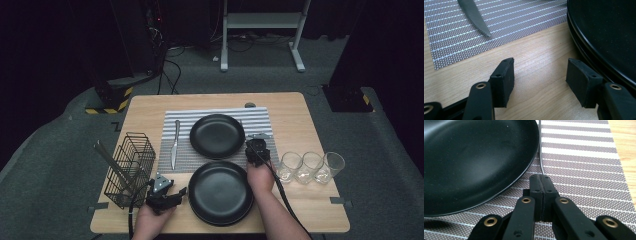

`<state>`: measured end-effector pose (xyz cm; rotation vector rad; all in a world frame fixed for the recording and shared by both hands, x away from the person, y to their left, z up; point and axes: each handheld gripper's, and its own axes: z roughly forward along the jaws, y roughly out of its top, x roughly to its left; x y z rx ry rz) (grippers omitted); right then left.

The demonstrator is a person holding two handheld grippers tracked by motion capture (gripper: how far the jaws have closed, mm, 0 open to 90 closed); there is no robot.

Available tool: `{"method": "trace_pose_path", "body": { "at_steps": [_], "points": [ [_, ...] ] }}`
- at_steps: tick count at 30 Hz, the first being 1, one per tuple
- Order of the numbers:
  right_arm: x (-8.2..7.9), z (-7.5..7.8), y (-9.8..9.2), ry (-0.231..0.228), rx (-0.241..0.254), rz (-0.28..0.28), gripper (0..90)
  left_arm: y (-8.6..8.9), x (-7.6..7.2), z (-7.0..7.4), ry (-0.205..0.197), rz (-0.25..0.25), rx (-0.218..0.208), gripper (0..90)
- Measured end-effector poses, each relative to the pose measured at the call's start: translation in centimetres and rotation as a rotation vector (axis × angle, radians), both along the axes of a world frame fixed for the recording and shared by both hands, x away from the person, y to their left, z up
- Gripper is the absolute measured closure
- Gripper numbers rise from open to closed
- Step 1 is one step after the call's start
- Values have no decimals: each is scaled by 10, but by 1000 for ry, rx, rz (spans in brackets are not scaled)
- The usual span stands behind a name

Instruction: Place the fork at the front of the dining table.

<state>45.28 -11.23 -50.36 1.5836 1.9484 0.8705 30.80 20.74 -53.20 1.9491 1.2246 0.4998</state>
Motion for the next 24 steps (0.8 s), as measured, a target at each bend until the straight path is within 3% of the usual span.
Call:
{"method": "trace_pose_path", "body": {
  "at_steps": [15,24],
  "points": [
    [0,-2,-3,14,-8,-43,843,0,0,0,0,-4,0,396],
    [-12,0,-6,1,-10,-51,656,0,0,0,0,-6,5,397]
  ]
}}
